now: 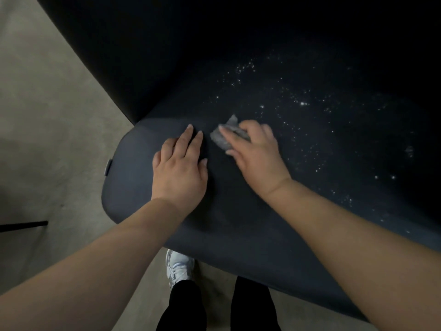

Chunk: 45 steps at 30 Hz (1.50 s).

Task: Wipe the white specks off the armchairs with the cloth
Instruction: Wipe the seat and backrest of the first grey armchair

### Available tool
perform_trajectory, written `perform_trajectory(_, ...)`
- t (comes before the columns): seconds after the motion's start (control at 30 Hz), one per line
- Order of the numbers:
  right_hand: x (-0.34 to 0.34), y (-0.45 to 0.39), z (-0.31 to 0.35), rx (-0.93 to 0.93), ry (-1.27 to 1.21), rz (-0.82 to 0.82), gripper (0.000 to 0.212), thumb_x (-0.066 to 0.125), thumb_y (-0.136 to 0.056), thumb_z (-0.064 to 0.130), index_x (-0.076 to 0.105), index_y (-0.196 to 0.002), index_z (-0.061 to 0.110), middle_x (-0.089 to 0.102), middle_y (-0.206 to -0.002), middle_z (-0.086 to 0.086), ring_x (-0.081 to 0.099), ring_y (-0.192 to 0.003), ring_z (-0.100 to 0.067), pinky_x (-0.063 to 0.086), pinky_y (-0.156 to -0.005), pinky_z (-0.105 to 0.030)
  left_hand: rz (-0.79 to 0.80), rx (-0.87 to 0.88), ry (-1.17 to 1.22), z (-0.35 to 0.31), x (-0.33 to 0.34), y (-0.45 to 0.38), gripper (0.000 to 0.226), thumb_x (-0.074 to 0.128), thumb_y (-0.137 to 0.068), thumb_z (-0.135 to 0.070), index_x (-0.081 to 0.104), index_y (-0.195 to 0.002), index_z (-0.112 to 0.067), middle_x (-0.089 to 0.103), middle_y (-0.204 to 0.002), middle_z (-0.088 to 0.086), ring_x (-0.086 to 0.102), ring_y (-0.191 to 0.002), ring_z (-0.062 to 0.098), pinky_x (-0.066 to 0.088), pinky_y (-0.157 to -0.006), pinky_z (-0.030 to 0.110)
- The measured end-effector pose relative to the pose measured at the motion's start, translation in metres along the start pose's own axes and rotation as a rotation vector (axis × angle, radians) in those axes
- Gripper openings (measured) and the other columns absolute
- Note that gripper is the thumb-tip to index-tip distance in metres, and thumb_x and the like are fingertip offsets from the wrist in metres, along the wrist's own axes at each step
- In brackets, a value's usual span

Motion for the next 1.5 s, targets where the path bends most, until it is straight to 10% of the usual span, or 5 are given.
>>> perform_trajectory(0.23,-0.022,-0.001,-0.053,0.378,0.033,-0.157,0.049,0.065,-0.088,0.016,0.055,-0.135,0.022,0.051,-0.116,-0.017,0.045,-0.097,-0.035,0.036,-0.089,-0.033,0.005,-0.016,0.009,0.008,-0.003,-0.011,0.057,0.037,-0.098,-0.041,0.021,-0.151,-0.030,0.015,-0.159,-0.010,0.017,-0.138,0.018,0.015,-0.113,0.038)
perform_trajectory(0.87,0.022,-0.060,0.006,0.012,-0.070,0.039,0.049,0.070,-0.083,0.010,0.060,-0.130,0.023,0.055,-0.116,-0.013,0.048,-0.096,-0.034,0.049,-0.083,-0.046,-0.108,-0.091,0.065,0.027,-0.012,-0.051,0.054,0.042,-0.094,-0.039,0.039,-0.144,-0.019,0.036,-0.151,-0.002,0.033,-0.132,0.026,0.026,-0.109,0.041)
perform_trajectory(1.07,0.014,-0.102,-0.044,0.227,0.001,-0.062,0.047,0.063,-0.090,0.016,0.054,-0.136,0.024,0.049,-0.120,-0.017,0.044,-0.103,-0.035,0.038,-0.088,-0.033,-0.123,-0.096,0.105,0.032,-0.014,-0.056,0.050,0.044,-0.096,-0.033,0.041,-0.144,-0.020,0.036,-0.151,-0.003,0.030,-0.133,0.025,0.021,-0.111,0.039)
perform_trajectory(1.37,0.032,-0.068,0.016,-0.012,-0.071,0.063,0.047,0.069,-0.083,0.014,0.061,-0.129,0.023,0.055,-0.112,-0.013,0.049,-0.092,-0.034,0.051,-0.076,-0.050,-0.253,-0.111,0.157,0.047,-0.023,-0.062,0.053,0.034,-0.087,-0.018,0.050,-0.135,-0.004,0.050,-0.137,0.012,0.042,-0.123,0.032,0.029,-0.108,0.038)
perform_trajectory(1.5,0.019,-0.086,-0.018,0.158,-0.040,-0.012,0.046,0.064,-0.086,0.017,0.058,-0.131,0.024,0.052,-0.113,-0.013,0.047,-0.094,-0.034,0.049,-0.081,-0.050,-0.215,-0.118,0.156,0.054,-0.022,-0.058,0.052,0.040,-0.085,-0.012,0.049,-0.136,-0.004,0.049,-0.139,0.012,0.041,-0.124,0.033,0.032,-0.108,0.042)
Point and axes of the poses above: each hand's wrist, its own y-axis away from the middle knuckle, its own x-axis out of the palm, z = x × y, the point moved 5 cm from there along -y, towards the middle knuckle
